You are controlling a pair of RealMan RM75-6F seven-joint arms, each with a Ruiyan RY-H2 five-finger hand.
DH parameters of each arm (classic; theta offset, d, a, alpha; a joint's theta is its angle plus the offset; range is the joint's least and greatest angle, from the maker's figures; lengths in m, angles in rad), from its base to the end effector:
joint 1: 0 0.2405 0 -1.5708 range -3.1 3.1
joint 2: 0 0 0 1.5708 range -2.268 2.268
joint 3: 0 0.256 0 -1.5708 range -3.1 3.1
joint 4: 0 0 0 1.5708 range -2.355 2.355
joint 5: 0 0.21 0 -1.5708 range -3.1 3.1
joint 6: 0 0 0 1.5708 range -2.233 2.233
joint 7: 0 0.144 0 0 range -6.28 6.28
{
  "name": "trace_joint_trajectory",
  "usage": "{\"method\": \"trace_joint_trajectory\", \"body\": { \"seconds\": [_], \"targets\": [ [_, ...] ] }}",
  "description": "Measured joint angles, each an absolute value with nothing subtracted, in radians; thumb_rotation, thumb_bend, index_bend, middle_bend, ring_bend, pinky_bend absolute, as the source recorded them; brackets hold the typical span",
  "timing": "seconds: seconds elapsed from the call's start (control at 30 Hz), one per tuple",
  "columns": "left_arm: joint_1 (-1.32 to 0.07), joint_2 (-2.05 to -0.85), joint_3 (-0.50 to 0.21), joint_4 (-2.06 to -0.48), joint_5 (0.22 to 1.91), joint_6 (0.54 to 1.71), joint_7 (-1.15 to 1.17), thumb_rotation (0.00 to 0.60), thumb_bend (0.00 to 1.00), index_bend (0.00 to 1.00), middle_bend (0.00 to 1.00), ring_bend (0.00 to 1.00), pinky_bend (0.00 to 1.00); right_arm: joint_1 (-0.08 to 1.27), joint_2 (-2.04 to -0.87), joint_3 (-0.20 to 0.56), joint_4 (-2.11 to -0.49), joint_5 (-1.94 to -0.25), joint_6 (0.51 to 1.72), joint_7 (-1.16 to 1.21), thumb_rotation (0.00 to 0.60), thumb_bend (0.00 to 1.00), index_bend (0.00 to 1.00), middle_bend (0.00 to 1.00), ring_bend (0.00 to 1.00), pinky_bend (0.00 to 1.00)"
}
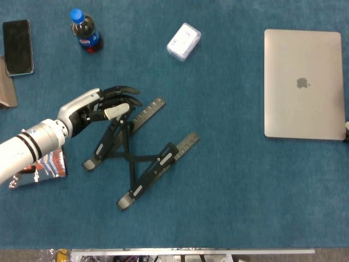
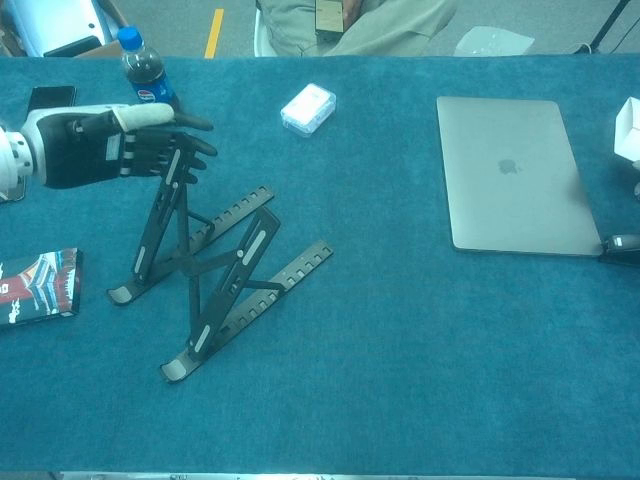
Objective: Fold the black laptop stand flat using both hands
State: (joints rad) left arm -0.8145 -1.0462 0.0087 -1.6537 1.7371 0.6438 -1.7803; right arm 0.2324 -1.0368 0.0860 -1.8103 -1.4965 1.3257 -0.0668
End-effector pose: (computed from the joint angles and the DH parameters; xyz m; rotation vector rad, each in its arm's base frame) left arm -0.1789 0.3097 0.0680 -1.2890 -2.6226 -1.0520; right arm -0.2502 -0.2231 0.1505 1.5577 -0.9313 0.9843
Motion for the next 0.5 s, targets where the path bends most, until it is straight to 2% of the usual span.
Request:
{"method": "trace_joint_trajectory", "body": {
  "seconds": [0.1, 0.33, 0.5],
  "targets": [
    [-0.836, -1.049, 0.046, -1.64, 1.759, 0.672, -1.834, 0.362, 0.25, 0.17, 0.29, 0.24, 0.17, 0.232, -1.036, 0.086, -1.811, -1.496, 1.328, -0.067, 0.6, 0.09, 0.05, 0.11, 0.05, 0.14],
    [-0.877, -1.036, 0.123, -1.624, 1.794, 0.742, -1.913, 0.359, 0.25, 0.19, 0.35, 0.32, 0.25, 0.226, -1.034, 0.083, -1.817, -1.499, 1.339, -0.072, 0.6, 0.09, 0.05, 0.11, 0.05, 0.14],
    [-0.89, -1.014, 0.17, -1.623, 1.807, 0.783, -1.944, 0.36, 0.25, 0.19, 0.36, 0.34, 0.26, 0.223, -1.032, 0.081, -1.827, -1.504, 1.349, -0.079, 0.6, 0.09, 0.05, 0.11, 0.05, 0.14]
  ]
}}
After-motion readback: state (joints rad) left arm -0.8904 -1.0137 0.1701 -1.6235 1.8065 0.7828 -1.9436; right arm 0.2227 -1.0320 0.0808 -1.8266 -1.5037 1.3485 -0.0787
